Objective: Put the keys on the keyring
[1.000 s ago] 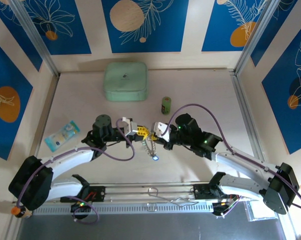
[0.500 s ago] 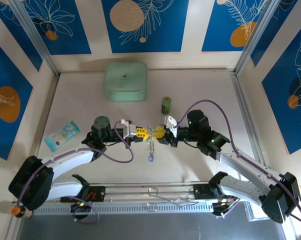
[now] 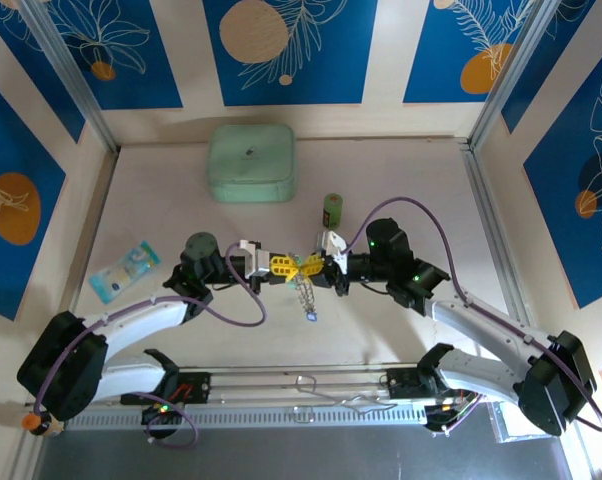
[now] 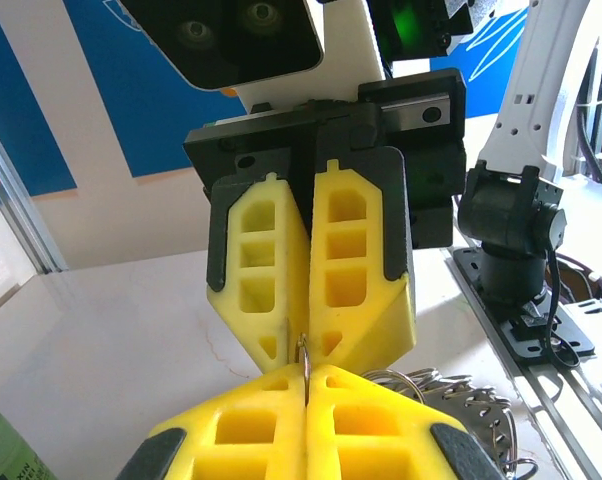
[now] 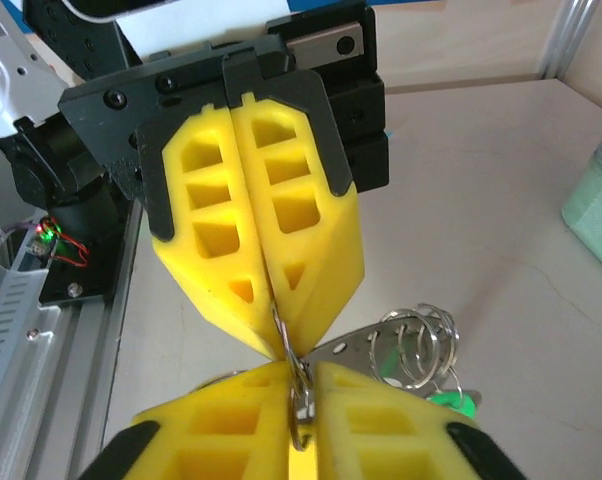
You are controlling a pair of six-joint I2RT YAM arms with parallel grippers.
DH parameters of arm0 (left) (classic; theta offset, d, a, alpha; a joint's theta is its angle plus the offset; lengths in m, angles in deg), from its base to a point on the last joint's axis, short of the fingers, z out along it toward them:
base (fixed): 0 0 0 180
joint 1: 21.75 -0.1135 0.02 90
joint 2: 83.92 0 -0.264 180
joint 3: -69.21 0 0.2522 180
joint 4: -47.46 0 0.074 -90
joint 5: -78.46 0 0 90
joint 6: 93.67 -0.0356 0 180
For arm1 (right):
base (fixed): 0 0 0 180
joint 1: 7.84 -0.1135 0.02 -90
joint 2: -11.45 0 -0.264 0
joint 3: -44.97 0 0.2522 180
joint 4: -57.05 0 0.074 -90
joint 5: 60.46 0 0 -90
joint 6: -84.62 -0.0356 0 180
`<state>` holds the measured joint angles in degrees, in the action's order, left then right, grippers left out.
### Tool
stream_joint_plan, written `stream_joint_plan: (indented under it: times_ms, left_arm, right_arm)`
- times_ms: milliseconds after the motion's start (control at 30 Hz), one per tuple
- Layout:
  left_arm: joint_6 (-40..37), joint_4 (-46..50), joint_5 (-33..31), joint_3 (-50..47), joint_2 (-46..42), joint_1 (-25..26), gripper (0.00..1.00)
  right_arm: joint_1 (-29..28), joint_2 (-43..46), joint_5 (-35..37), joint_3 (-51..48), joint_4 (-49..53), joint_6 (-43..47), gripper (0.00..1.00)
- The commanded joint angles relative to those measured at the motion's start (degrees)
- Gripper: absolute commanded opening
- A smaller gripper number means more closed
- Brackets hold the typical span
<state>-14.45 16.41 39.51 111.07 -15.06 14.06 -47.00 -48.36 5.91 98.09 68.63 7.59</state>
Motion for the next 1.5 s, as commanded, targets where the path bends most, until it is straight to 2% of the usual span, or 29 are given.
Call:
stream_joint_plan:
  times_ms: [0,33,100,133,167,200,267,333,400,633,733,800,867,1033,1467]
  left_arm:
    - [0.48,-3.98,2.79,-0.31,0.00,0.49,0.00]
    - [0.35,-3.67,2.46,-0.24,0.02,0.48,0.00]
    - [-0.06,-1.30,0.89,0.27,-0.13,0.49,0.02]
    - [-1.07,2.05,-0.55,1.01,-0.29,0.43,0.15]
    - [-2.67,5.68,-1.90,2.03,-0.49,0.42,0.23]
    - [-5.09,11.38,-3.02,3.50,-0.64,0.49,0.24]
    - [-10.11,20.90,-4.29,6.17,-0.78,0.74,0.23]
    - [-13.40,26.22,-5.33,7.50,-1.03,1.13,0.20]
    - [-14.79,27.76,-5.69,7.67,-1.44,1.16,0.13]
    - [-16.12,29.66,-5.57,8.29,-1.62,1.36,0.00]
    - [-15.18,28.40,-5.09,7.97,-1.82,1.29,0.00]
    - [-13.12,24.60,-4.78,6.80,-2.05,1.32,0.00]
    - [-10.67,19.02,-4.19,5.01,-2.16,1.35,0.00]
    - [-4.17,6.64,-2.54,1.99,-1.23,1.31,0.00]
    - [-2.82,6.06,-0.78,2.14,-0.25,1.34,0.00]
  right_arm:
    - [-0.39,-0.97,-1.70,1.43,-3.11,-0.93,0.07]
    - [-0.38,-1.01,-1.92,1.41,-3.27,-0.80,0.02]
    - [-0.31,-0.73,-1.95,1.74,-1.99,0.17,0.00]
    - [-0.31,-0.53,-1.60,2.13,-0.23,1.33,0.00]
    - [-0.30,-0.36,-1.03,2.69,1.69,2.45,0.00]
    - [-0.29,-0.21,-0.27,3.65,4.48,4.20,0.00]
    - [-0.39,-0.43,1.12,5.87,10.76,7.94,0.00]
    - [-0.40,-1.22,2.41,8.68,17.29,11.63,0.00]
    - [-0.52,-2.33,3.82,11.34,22.56,14.65,0.00]
    - [-3.28,-6.83,8.33,18.83,33.08,21.04,0.00]
    - [-2.99,-5.90,6.07,18.11,29.55,18.78,0.01]
    - [-1.80,-3.74,4.55,15.03,24.10,15.94,0.20]
    - [0.14,-1.66,1.70,10.98,18.17,12.49,0.26]
    - [2.51,0.30,-2.94,4.26,7.95,5.08,0.26]
    - [2.51,-0.92,-5.33,1.63,1.87,1.64,0.27]
